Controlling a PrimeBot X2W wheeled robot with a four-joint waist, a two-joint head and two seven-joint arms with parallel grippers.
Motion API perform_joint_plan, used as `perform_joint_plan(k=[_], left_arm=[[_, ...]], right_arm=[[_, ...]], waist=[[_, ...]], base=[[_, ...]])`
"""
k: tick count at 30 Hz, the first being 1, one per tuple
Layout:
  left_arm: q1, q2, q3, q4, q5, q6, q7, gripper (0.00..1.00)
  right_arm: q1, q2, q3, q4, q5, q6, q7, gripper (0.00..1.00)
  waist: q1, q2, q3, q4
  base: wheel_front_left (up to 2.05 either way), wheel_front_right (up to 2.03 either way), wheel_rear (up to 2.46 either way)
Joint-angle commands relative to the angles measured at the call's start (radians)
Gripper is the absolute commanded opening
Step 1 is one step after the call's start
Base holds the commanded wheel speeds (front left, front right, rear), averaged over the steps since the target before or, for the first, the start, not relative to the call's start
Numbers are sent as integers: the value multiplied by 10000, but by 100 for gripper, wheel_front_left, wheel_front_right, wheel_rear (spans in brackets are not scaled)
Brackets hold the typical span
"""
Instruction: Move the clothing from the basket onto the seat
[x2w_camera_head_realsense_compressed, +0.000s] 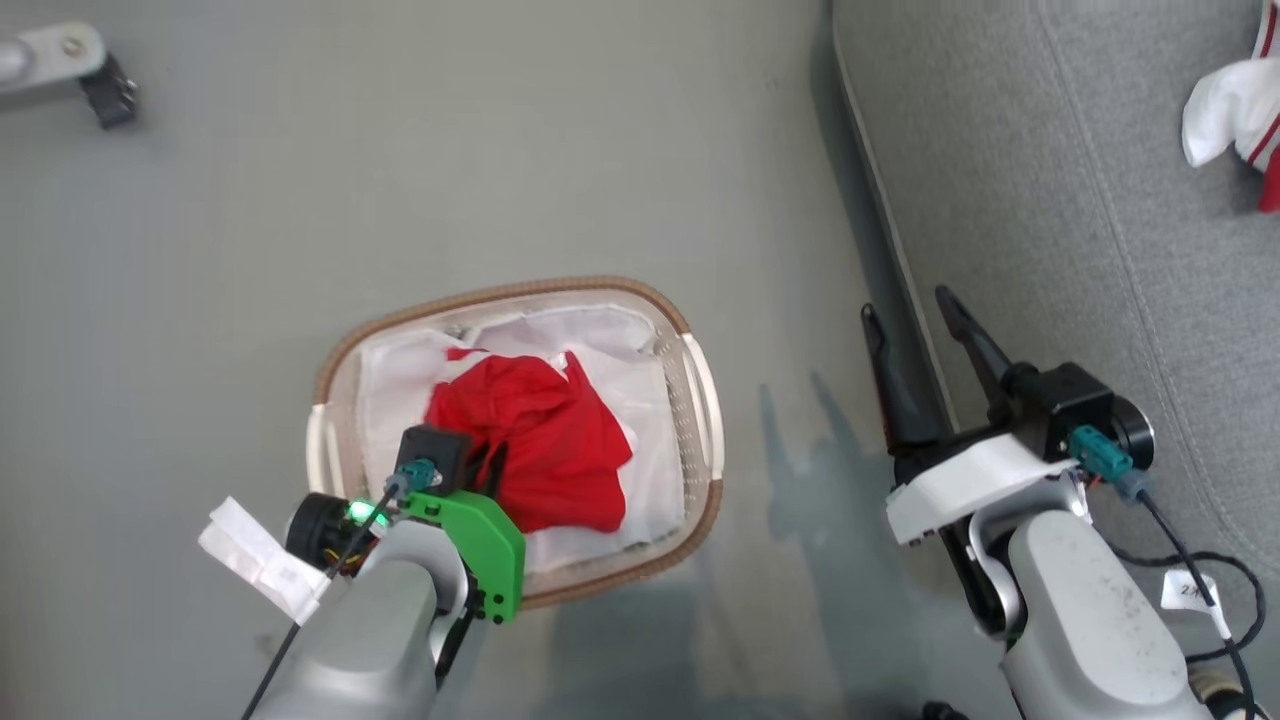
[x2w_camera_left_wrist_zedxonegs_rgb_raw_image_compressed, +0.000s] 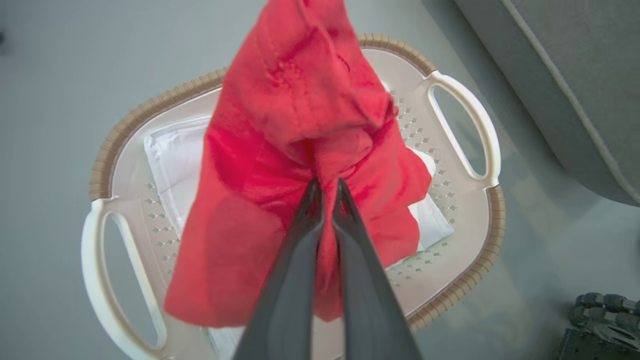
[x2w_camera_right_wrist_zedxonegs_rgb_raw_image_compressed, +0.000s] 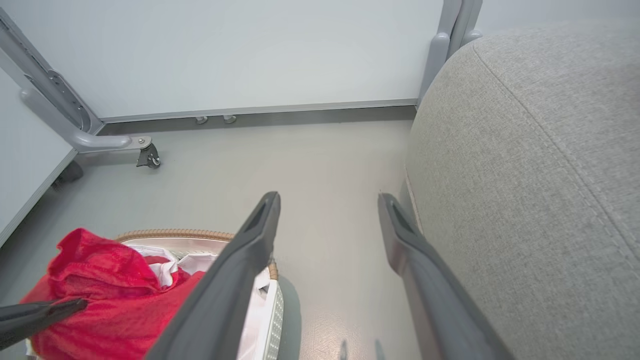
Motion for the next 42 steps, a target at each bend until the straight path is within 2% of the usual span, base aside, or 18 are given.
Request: perform_joint_plan(k=[1,5,12,27,34,42], left_arm=[[299,16,0,-208,-126,3,-78,0],[660,16,159,-1064,-345,199,-92,0],[1393,30,910,-2683,97,419,-79,0],[2531,48,2296,-5585,1257,103,-79,0],[2739,26,2426,-6641,1389,3,-79,0],[2951,21,2300,-7622,1062,-52,-79,0]], right_arm=[[266,-49,16,75,-90,-10,-18,100],[537,-51,68,163,-188,-10,-18,100],[949,-49,162,266,-215,-10,-18,100],[1717,-48,428,533,5,-10,-18,100],[2053,-48,455,471,67,-10,-18,100],[2474,-48,497,432,64,-11,-18,100]], waist=[[-1,0,-926,600],[-1,0,-1416,864],[-1,0,-2100,1141],[-1,0,-3538,1091],[-1,0,-4078,960],[-1,0,-4552,844]], base=[[0,0,0],[0,0,0],[0,0,0],[0,0,0],[0,0,0],[0,0,0]])
